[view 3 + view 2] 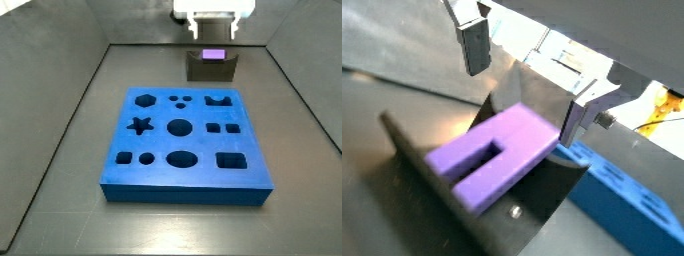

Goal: Pick up the double-square object. Move up. Place the double-square object on the fixture. Regrasp the double-square object. Move to above the board. Insert the double-square object.
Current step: Regrasp the double-square object.

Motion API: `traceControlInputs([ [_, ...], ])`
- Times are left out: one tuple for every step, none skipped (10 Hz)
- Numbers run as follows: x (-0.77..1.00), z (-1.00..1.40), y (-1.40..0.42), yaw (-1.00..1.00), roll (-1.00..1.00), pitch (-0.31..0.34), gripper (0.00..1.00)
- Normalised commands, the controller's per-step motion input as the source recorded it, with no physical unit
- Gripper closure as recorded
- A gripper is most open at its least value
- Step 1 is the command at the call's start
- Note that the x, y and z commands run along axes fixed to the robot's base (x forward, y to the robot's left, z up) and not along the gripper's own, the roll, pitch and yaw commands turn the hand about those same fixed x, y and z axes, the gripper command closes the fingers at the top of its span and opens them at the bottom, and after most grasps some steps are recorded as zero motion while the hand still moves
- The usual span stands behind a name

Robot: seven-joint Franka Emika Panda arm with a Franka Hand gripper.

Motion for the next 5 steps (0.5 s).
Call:
traceControlInputs([
  [-0.03,0.64,0.0,-0.02,0.05,0.072,0.0],
  [-0.03,0.47,0.0,-0.03,0.05,0.074,0.0],
  [-0.03,0.25,0.0,-0.03,0.06,0.073,0.0],
  [-0.1,0.91,-1.0,0.03,1.0,0.069,0.0],
  [-0.09,0.85,-1.0,0.03,1.0,0.064,0.0],
])
